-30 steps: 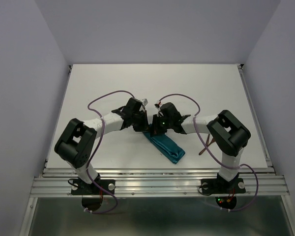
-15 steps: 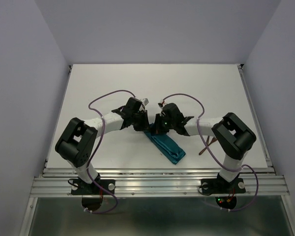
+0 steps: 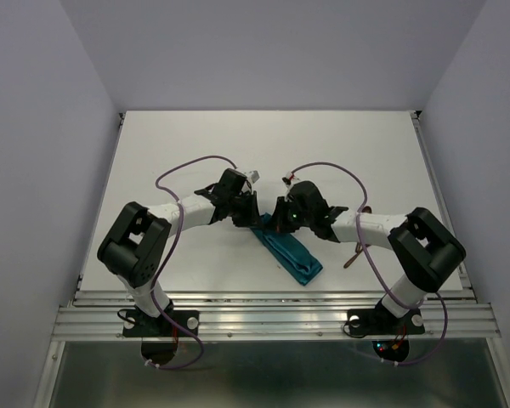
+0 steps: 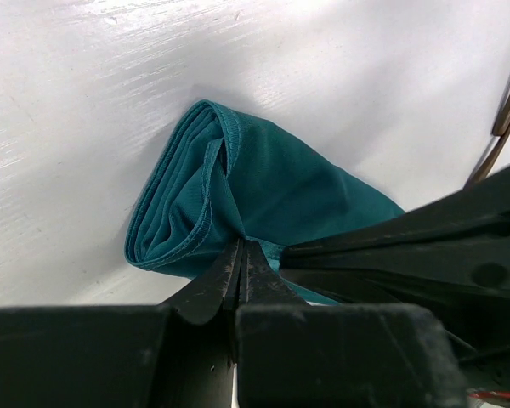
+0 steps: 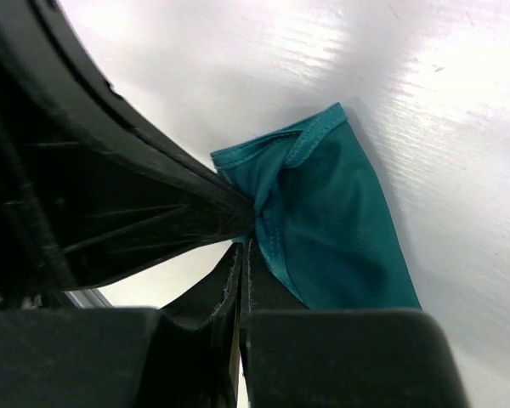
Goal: Fold the napkin into a case and place the utensils inside
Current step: Grasp the top corner of the smaller rectangle folded napkin from the folded napkin.
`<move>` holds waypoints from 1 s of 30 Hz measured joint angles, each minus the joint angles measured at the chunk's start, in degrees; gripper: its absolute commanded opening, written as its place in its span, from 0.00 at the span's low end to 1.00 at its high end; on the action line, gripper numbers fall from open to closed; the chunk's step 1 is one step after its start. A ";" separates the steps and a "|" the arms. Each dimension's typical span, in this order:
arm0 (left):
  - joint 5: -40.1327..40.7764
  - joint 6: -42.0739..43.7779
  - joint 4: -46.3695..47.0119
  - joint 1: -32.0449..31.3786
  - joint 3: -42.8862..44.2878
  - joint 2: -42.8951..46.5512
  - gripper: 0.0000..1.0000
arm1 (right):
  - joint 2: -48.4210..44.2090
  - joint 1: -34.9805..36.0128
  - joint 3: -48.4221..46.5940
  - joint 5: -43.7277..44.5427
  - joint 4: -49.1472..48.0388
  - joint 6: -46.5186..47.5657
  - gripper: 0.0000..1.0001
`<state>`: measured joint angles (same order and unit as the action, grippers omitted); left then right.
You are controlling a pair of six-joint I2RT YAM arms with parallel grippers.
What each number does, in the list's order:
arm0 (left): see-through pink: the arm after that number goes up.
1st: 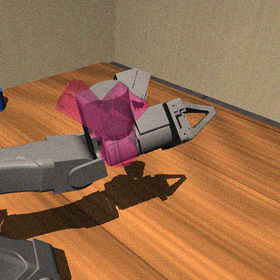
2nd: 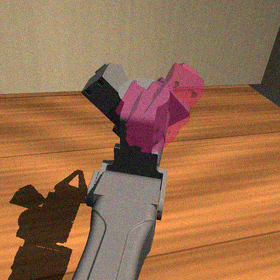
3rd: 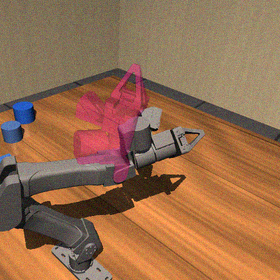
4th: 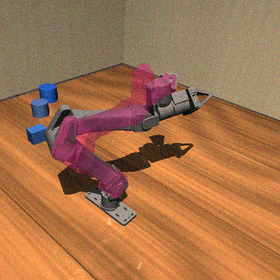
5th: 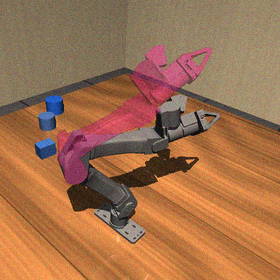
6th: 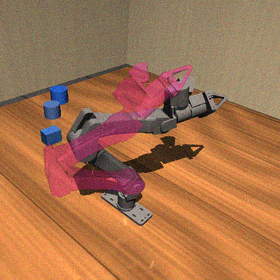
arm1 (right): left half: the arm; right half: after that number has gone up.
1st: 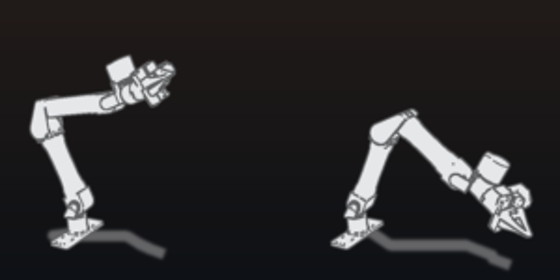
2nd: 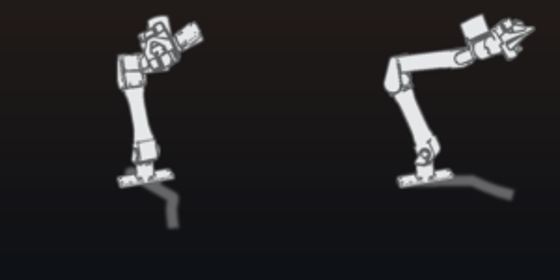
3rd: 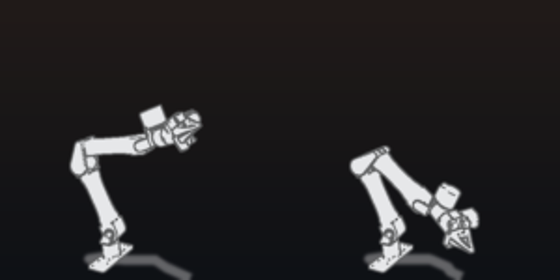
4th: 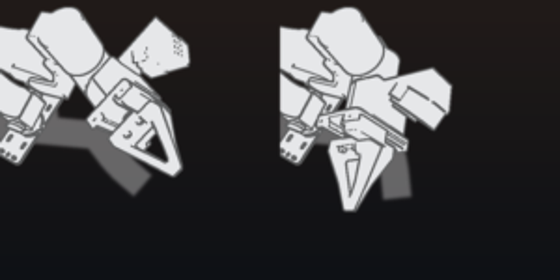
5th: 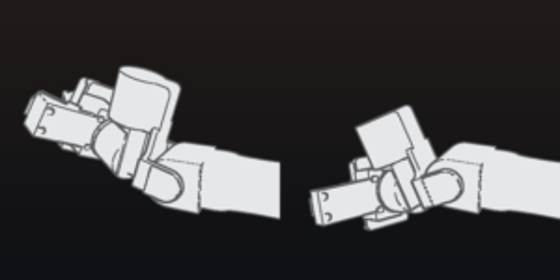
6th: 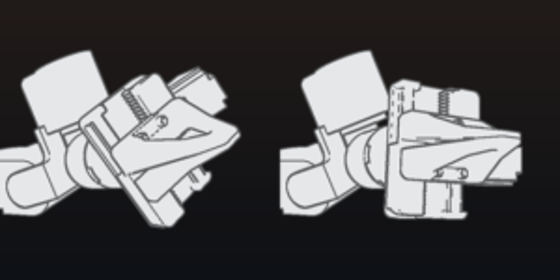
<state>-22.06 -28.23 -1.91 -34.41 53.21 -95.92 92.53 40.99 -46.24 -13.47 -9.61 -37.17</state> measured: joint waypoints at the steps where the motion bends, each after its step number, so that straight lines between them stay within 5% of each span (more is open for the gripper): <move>1: -0.07 0.00 0.00 0.00 0.00 0.00 0.00 | 0.74 0.00 0.00 -0.11 -0.11 -0.13 0.01; 22: -0.44 0.09 0.24 0.07 1.18 -1.73 0.00 | 8.79 -0.02 -2.05 -1.88 -1.20 -0.81 0.01; 30: -0.48 0.31 -0.70 0.13 2.75 -2.58 0.19 | -1.81 0.00 -0.72 4.79 3.78 0.07 0.01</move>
<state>-22.55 -27.92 -2.61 -34.28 55.96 -98.50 90.72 40.99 -46.96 -8.69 -5.82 -37.10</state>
